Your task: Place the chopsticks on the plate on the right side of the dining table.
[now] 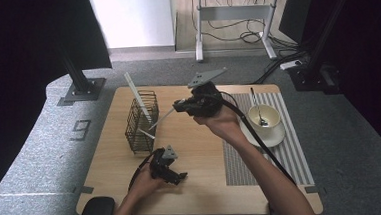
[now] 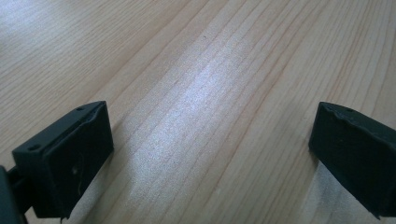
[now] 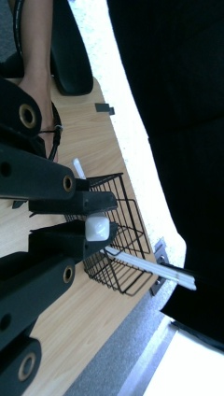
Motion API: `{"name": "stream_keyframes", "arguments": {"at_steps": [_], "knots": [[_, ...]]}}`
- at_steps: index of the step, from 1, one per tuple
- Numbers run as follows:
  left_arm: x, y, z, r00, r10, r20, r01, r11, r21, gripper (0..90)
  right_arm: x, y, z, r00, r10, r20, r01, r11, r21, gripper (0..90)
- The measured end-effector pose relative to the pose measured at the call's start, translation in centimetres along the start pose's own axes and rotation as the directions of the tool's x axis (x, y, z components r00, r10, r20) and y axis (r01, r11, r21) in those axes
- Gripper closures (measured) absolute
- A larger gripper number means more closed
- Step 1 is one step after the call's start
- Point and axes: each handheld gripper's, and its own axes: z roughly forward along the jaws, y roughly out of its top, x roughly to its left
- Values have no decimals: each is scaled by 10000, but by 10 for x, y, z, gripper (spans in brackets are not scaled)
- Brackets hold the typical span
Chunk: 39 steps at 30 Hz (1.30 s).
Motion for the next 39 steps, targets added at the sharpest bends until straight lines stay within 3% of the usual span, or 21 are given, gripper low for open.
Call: {"name": "stream_keyframes", "arguments": {"at_steps": [9, 13, 17, 20, 23, 25, 39], "knots": [[1, 0, 0, 10000, 26, 19, -26, 10000, 9, 0, -8, -3, -42, 9976, 104, 684, -82, 9994, -321, 826], [3, 3, -3, 9997, -197, -132, 198, 9998, 95, 44, -13, -12, -53, 9953, 197, 953, -172, 9995, -269, 826], [7, 8, -13, 9985, -539, -22, 538, 9981, -309, 89, -15, -21, -58, 9932, 214, 1147, -213, 9998, -19, 826], [6, 14, -21, 9988, -479, 40, 481, 9971, -596, 101, -14, -28, -59, 9928, 215, 1182, -238, 9996, 174, 827], [4, 19, -28, 9984, -313, 477, 359, 9944, -992, 84, -11, -37, -57, 9927, 173, 1198, -226, 9988, 432, 827], [2, 21, -30, 9988, -175, 466, 226, 9934, -1124, 95, -10, -44, -54, 9928, 168, 1186, -245, 9977, 637, 827], [-12, 31, -35, 9965, 641, 532, -521, 9779, -2026, 333, -4, -81, -30, 9968, 554, 568, -635, 9863, 1525, 827]]}}
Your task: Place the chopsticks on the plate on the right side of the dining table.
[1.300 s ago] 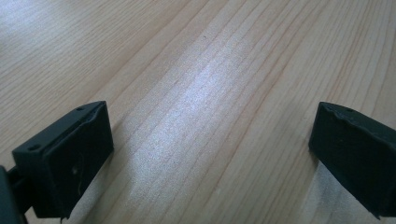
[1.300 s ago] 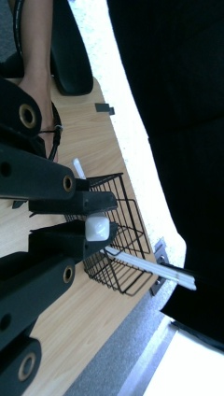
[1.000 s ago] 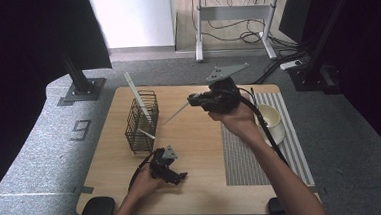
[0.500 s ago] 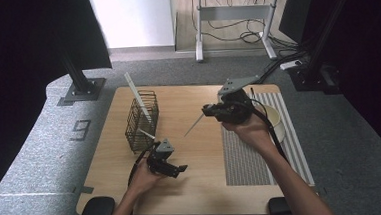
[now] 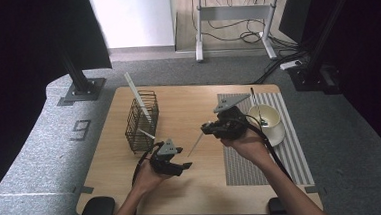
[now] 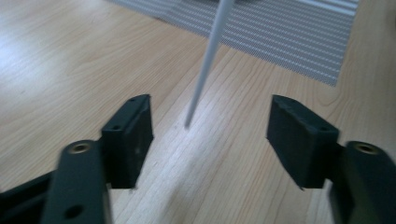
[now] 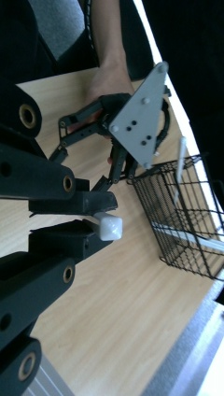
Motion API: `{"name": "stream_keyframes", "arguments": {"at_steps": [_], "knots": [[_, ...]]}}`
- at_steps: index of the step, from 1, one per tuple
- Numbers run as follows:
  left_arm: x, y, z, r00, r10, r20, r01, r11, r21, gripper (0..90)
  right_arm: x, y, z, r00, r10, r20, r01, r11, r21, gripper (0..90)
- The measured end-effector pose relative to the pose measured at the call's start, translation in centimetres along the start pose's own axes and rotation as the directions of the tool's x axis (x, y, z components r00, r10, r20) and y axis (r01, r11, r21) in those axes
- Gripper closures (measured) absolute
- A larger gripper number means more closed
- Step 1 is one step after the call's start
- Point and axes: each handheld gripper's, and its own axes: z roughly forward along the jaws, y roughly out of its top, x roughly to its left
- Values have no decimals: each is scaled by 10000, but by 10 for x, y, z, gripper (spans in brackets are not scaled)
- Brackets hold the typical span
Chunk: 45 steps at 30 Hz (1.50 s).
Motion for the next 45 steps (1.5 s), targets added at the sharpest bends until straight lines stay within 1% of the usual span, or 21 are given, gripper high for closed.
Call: {"name": "stream_keyframes", "arguments": {"at_steps": [3, 7, 9, 12, 14, 21, 25, 29, 31, 33, 34, 36, 38, 39, 42, 43, 45], "knots": [[-2, 1, 0, 9999, 59, 98, -57, 9998, -207, 398, 2, -5, 8, 9998, 73, -180, -70, 9999, 150, 827], [-4, 2, 0, 9995, 268, 192, -261, 9989, -377, 487, 5, -6, 17, 9991, 87, -419, -74, 9995, 311, 827], [-5, 2, 0, 9989, 417, 220, -408, 9983, -405, 539, 7, -6, 21, 9985, 81, -546, -63, 9994, 326, 827], [-6, 2, -1, 9985, 475, 265, -462, 9978, -483, 622, 9, -6, 25, 9979, 92, -642, -65, 9991, 422, 827], [-6, 2, 0, 9983, 492, 297, -479, 9979, -431, 665, 8, -6, 26, 9976, 101, -687, -72, 9991, 423, 827], [-6, 1, 2, 9978, 524, 411, -510, 9981, -346, 774, 8, -5, 25, 9967, 217, -785, -190, 9992, 351, 827], [-6, 0, 2, 9956, 717, 596, -703, 9972, -252, 836, 8, -6, 28, 9959, 258, -872, -227, 9990, 373, 827], [-7, 0, 1, 9925, 1030, 663, -1012, 9944, -294, 855, 8, -6, 29, 9950, 324, -947, -296, 9991, 309, 826], [-7, 0, 1, 9917, 1051, 742, -1030, 9942, -325, 858, 7, -5, 29, 9949, 331, -956, -307, 9992, 263, 821], [-7, 1, 1, 9914, 1029, 807, -1008, 9945, -291, 861, 8, -5, 29, 9968, 217, -765, -202, 9996, 208, 782], [-8, 1, 1, 9914, 1033, 808, -1015, 9945, -260, 861, 9, -5, 29, 9989, 70, -463, -61, 9998, 201, 711], [-8, 1, 1, 9911, 1028, 845, -1016, 9947, -188, 862, 10, -5, 29, 9999, -66, -78, 68, 9998, 192, 596], [-9, 2, 2, 9912, 1009, 860, -1003, 9949, -116, 861, 12, -6, 31, 9997, -16, 259, 15, 10000, 60, 487], [-10, 2, 2, 9912, 991, 872, -986, 9951, -100, 862, 12, -6, 32, 9991, 13, 427, -12, 10000, -7, 441], [-10, 3, 2, 9910, 981, 905, -980, 9952, -57, 861, 15, -6, 37, 9952, -45, 978, 58, 9999, -130, 353], [-10, 3, 2, 9909, 989, 911, -988, 9951, -59, 861, 16, -6, 39, 9920, -123, 1252, 141, 9998, -137, 339], [-10, 3, 1, 9907, 959, 960, -963, 9954, -7, 861, 16, -7, 41, 9873, -213, 1572, 230, 9997, -88, 311]]}}
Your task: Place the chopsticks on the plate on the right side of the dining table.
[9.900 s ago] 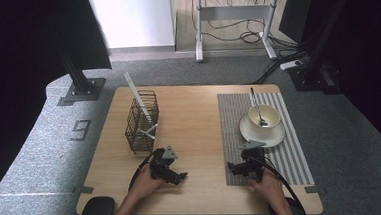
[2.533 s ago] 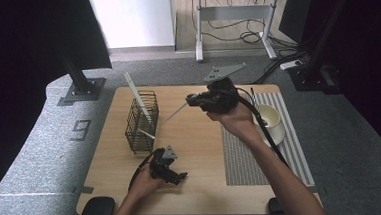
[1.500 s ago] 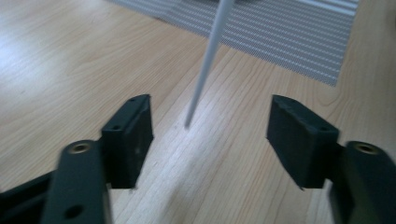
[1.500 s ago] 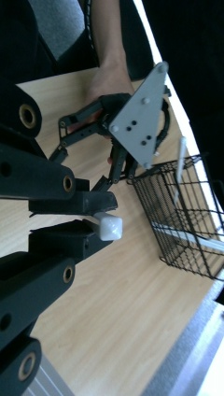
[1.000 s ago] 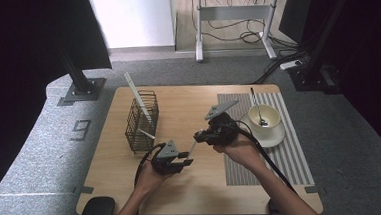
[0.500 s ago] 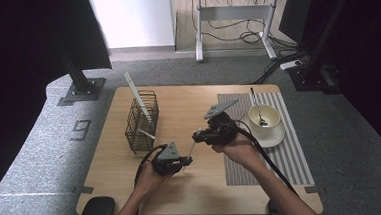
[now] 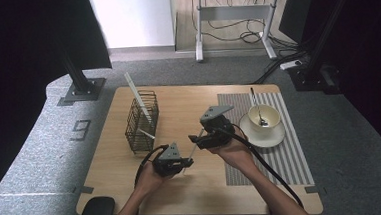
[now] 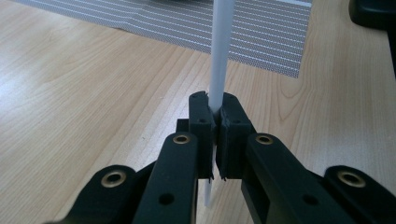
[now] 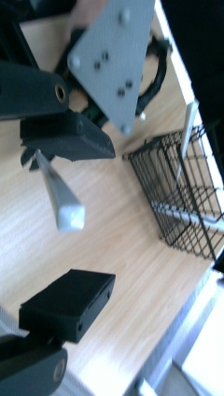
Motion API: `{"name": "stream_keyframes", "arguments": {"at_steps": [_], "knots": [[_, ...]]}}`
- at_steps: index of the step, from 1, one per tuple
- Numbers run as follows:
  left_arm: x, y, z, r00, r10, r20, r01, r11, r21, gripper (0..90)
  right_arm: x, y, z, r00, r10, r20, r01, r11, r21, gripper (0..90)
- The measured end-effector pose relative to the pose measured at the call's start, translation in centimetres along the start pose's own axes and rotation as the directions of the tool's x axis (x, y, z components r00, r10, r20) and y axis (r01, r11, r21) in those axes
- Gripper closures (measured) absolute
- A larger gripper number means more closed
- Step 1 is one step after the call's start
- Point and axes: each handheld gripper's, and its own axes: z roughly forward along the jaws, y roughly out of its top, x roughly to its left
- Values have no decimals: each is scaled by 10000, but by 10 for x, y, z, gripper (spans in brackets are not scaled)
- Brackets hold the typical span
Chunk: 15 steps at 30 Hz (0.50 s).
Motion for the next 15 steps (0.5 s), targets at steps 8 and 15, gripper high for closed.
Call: {"name": "stream_keyframes", "arguments": {"at_steps": [8, 15], "knots": [[3, -2, -2, 9996, -238, 119, 239, 9997, -65, 862, -9, -9, 2, 9966, -10, 828, 7, 10000, 37, 282], [4, -3, -2, 9993, -257, 282, 259, 9996, -74, 861, -23, -24, 0, 9928, 320, 1151, -330, 9994, 75, 274]]}}
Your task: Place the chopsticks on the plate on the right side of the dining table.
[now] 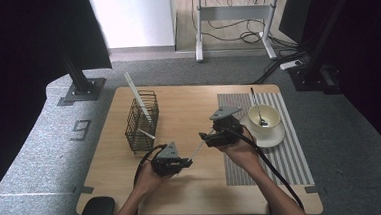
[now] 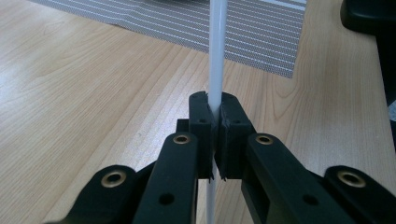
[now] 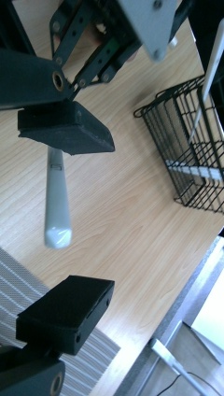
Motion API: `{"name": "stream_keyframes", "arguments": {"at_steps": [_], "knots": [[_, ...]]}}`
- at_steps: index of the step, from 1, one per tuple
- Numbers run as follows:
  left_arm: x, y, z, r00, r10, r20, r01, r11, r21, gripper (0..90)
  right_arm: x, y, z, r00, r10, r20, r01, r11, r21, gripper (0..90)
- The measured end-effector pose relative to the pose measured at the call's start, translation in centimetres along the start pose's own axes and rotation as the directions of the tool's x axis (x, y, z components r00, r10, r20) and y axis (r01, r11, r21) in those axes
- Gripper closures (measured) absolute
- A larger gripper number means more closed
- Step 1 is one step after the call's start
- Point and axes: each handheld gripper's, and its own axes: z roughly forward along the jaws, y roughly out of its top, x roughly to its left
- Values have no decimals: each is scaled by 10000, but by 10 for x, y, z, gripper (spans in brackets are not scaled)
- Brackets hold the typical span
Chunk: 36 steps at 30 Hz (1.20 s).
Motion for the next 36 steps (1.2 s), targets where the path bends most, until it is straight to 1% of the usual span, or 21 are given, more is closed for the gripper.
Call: {"name": "stream_keyframes", "arguments": {"at_steps": [4, 6, 12, 21, 25, 30, 33, 35, 36], "knots": [[1, -1, 0, 9999, 25, 122, -26, 10000, 30, 862, -8, -10, 2, 9996, 291, 5, -291, 9995, 88, 269], [2, -2, 0, 9998, 16, 181, -16, 10000, 27, 861, -11, -16, 4, 9991, 410, 94, -411, 9991, 94, 269], [3, -4, 0, 9997, 74, 245, -77, 9999, 130, 861, -17, -31, 8, 9977, 652, 192, -655, 9977, 147, 265], [5, -8, 1, 9992, 319, 240, -332, 9980, 532, 860, -22, -54, 16, 9950, 943, 332, -947, 9954, 131, 269], [4, -9, 3, 9990, 349, 291, -368, 9971, 666, 859, -26, -68, 20, 9924, 1163, 400, -1169, 9930, 145, 268], [3, -9, 5, 9985, 395, 372, -424, 9959, 805, 858, -32, -83, 23, 9869, 1542, 470, -1549, 9879, 113, 266], [2, -9, 7, 9981, 463, 404, -498, 9947, 905, 858, -35, -91, 27, 9853, 1608, 575, -1624, 9864, 253, 266], [2, -9, 7, 9981, 497, 366, -528, 9945, 899, 858, -37, -94, 28, 9843, 1568, 809, -1601, 9865, 354, 266], [2, -9, 6, 9981, 495, 365, -526, 9946, 891, 858, -38, -96, 29, 9835, 1602, 843, -1634, 9860, 329, 267]]}}
